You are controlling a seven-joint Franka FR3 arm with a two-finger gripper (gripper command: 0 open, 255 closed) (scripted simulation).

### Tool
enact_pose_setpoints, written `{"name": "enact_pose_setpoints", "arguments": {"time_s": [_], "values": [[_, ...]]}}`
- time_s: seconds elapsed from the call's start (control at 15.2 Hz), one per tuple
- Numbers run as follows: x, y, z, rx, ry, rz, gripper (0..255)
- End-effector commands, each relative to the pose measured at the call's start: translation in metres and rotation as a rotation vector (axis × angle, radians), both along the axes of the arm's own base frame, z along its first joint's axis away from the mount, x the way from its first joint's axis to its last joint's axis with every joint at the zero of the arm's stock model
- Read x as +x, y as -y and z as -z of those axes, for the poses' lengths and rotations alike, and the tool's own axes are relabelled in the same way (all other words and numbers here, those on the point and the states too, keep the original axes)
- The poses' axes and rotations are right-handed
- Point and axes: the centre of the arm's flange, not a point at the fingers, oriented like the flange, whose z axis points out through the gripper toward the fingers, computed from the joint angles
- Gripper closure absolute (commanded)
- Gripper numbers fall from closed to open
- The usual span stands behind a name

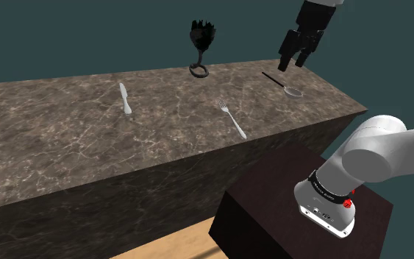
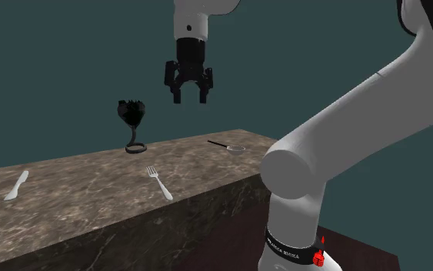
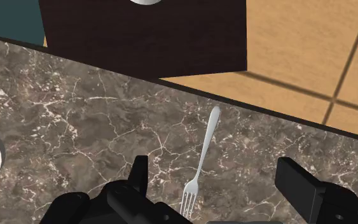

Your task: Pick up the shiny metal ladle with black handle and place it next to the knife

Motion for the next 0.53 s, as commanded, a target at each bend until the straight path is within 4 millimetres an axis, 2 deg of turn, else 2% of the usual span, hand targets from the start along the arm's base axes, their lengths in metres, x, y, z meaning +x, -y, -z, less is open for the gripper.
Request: {"name": "enact_pose_setpoints", "arguments": {"time_s": [0.0,0.46], "values": [[0.000,0.000,0.000,0.000,0.000,0.000,0],[0.030,0.072,0.046,-0.001,0.028,0.053,0]]}}
